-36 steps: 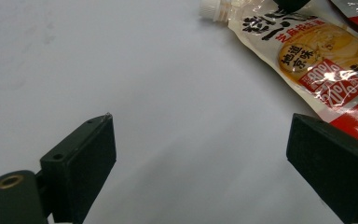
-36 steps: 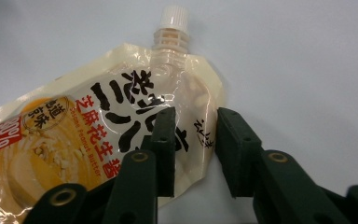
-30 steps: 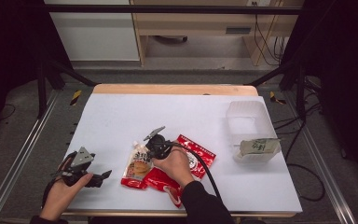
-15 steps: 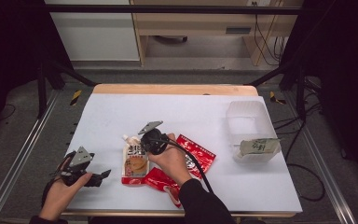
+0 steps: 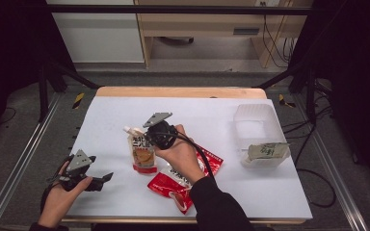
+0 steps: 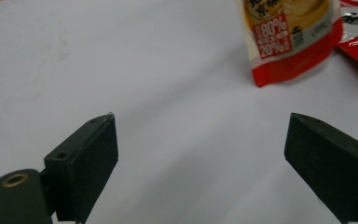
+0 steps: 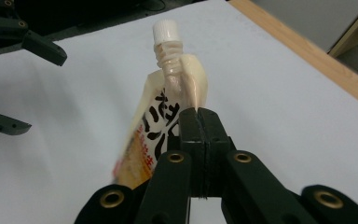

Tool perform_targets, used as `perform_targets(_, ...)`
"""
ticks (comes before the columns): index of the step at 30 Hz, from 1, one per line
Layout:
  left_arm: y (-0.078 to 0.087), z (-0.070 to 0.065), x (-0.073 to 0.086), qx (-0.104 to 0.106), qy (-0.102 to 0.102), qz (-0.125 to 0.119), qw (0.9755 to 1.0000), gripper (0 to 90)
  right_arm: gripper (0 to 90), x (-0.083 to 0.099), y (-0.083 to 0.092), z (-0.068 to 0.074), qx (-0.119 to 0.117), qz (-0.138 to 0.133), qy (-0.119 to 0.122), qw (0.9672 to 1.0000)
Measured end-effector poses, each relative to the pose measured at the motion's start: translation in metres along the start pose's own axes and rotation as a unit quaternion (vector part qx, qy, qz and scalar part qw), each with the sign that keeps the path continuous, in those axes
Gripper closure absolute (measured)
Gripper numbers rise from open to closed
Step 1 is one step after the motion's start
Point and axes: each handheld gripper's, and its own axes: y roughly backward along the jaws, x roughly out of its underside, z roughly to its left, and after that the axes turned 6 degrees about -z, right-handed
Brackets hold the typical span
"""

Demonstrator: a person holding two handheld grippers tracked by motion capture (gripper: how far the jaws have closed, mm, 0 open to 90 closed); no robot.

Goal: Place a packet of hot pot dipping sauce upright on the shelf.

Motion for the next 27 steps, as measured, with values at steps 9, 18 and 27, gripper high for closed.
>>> perform_targets(9,0.006,-0.006,-0.018,0.016,-0.010,-0.023,0.9996,9.7,90.0,-0.009,0.020,-0.009,-0.007,-0.005,0.009,0.9999)
perform_targets(18,0.000,-0.015,-0.048,0.042,-0.029,-0.026,0.9984,9.5,90.0,-0.012,0.047,-0.019,-0.013,-0.013,0.010,0.9998)
perform_targets(27,-0.009,-0.028,-0.084,0.063,-0.061,-0.014,0.9961,10.2,90.0,-0.013,0.068,-0.015,-0.032,-0.010,0.030,0.9990)
